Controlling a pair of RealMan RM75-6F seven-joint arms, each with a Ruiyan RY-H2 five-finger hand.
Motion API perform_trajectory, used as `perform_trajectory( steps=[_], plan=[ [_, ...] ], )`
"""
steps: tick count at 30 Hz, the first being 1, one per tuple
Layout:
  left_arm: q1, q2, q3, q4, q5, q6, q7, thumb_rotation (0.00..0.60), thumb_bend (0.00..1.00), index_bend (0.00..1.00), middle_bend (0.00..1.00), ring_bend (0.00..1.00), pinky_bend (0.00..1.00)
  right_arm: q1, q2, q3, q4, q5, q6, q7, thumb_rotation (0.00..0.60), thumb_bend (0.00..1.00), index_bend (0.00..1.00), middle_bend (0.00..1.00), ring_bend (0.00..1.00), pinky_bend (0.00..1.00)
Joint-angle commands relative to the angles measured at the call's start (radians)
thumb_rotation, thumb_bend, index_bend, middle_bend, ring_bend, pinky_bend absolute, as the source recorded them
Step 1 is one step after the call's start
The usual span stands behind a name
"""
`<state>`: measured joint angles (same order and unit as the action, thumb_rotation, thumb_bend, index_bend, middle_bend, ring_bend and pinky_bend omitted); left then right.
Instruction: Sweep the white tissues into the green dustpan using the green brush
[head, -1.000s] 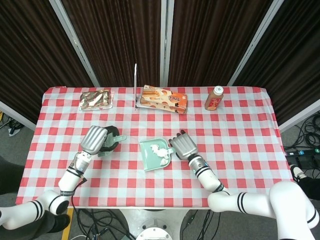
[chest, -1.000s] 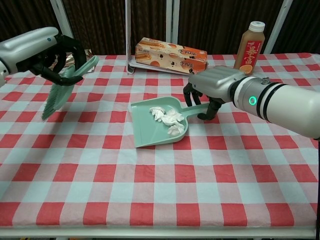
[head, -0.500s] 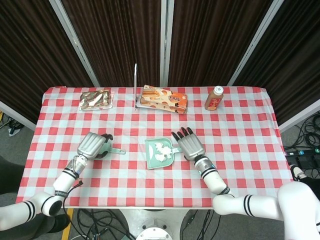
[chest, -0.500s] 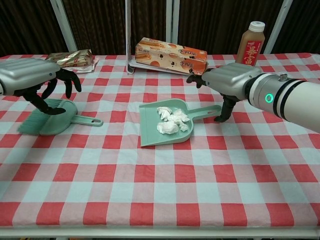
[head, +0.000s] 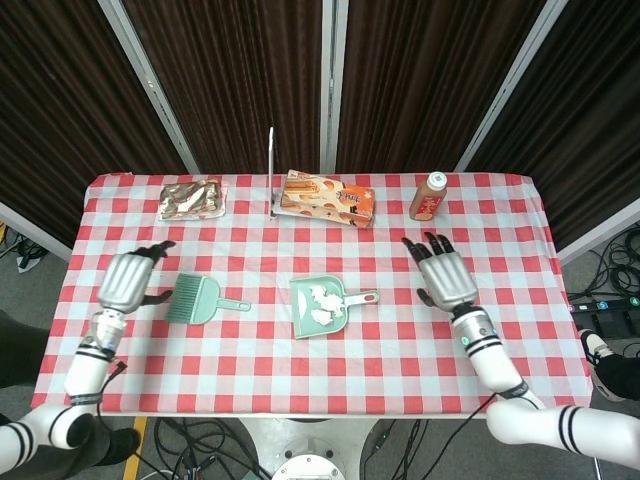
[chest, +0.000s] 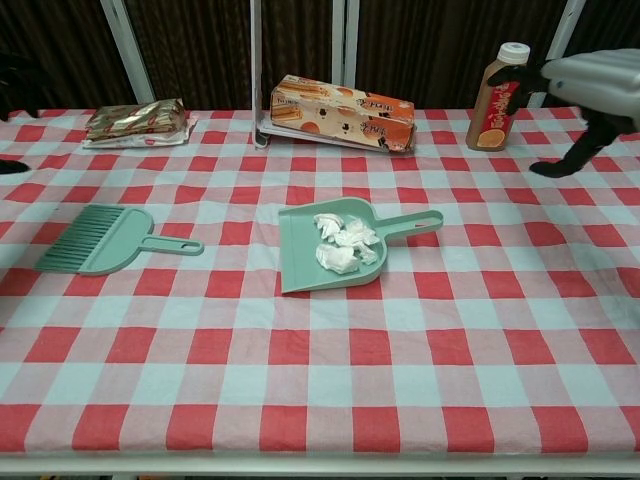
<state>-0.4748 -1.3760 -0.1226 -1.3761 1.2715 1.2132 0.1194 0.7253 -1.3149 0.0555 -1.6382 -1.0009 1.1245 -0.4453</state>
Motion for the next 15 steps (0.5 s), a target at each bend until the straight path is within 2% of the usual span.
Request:
perform_trajectory(
  steps=[1,6,11,15],
  plan=[
    [0.081,0.073,0.034,0.020,0.008,0.062,-0.031,0.600,0.15,0.23,0.28,0.25,0.30,-0.137,0.127,-0.051,-0.017,-0.158,0.108,0.185,0.600,0.22,0.02,0.20,0.03,0.07],
    [0.192,0.124,0.073,0.006,0.028,0.173,-0.073,0.600,0.15,0.23,0.25,0.22,0.25,-0.280,0.185,-0.086,-0.002,-0.269,0.266,0.340,0.600,0.22,0.02,0.18,0.00,0.03],
    [0.291,0.154,0.116,-0.055,0.058,0.278,-0.056,0.600,0.15,0.23,0.25,0.22,0.25,-0.385,0.228,-0.110,-0.014,-0.327,0.373,0.369,0.600,0.22,0.02,0.18,0.00,0.02],
    [0.353,0.158,0.136,-0.117,0.078,0.355,-0.012,0.600,0.15,0.23,0.25,0.22,0.25,-0.450,0.228,-0.116,-0.025,-0.359,0.435,0.390,0.600,0.22,0.02,0.18,0.00,0.01]
  ],
)
